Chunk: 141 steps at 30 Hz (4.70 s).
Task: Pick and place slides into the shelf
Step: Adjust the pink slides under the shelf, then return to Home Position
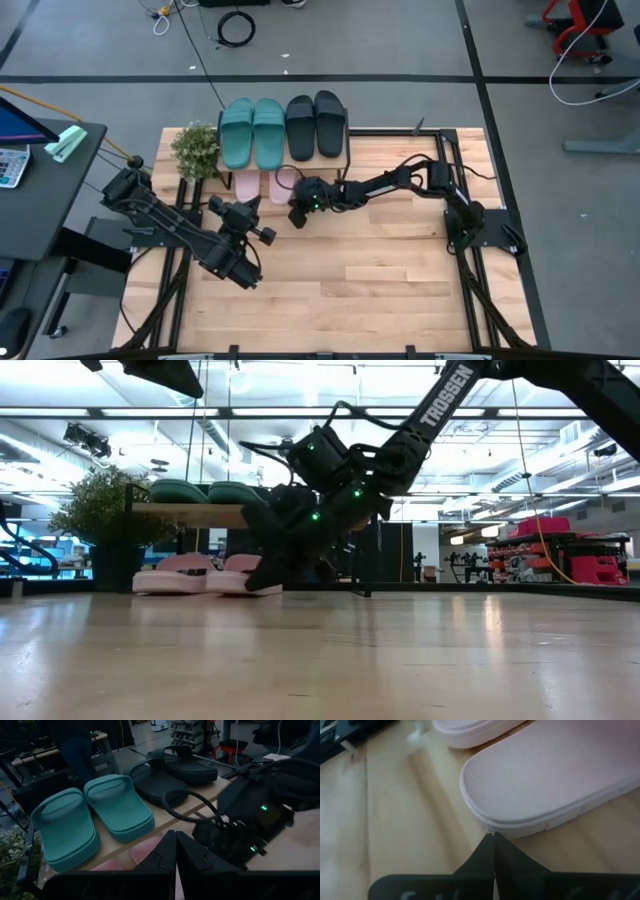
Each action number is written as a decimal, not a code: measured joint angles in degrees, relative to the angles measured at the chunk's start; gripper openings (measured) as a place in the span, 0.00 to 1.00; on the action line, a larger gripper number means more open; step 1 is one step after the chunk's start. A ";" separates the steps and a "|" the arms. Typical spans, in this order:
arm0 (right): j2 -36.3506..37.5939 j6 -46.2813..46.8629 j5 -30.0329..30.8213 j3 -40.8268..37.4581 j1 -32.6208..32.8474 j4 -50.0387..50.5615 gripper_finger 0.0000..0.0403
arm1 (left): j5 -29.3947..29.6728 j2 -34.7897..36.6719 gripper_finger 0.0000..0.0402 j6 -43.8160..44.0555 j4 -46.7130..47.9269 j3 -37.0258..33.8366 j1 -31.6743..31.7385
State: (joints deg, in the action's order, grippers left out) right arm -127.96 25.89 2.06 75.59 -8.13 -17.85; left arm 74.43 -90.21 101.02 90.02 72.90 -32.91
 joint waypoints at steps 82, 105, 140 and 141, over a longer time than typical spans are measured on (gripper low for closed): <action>80.16 -14.01 30.75 0.00 25.54 74.50 0.02 | 2.10 27.80 0.06 -51.98 -0.03 20.32 -6.78; 103.67 -16.23 27.99 -31.33 25.52 50.45 0.02 | 1.37 40.15 0.06 -27.30 -9.21 -11.11 -9.27; 102.74 -14.98 21.40 -39.54 22.89 36.32 0.02 | -54.40 46.48 0.09 -101.71 -80.69 -28.73 8.07; 102.60 -14.97 21.40 -39.54 22.89 36.36 0.02 | -56.28 46.61 0.08 -101.78 -82.19 -30.00 10.05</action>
State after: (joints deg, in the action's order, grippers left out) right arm -25.36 10.92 23.46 36.05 14.76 18.52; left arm 18.16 -43.61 -0.76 7.83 42.90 -22.86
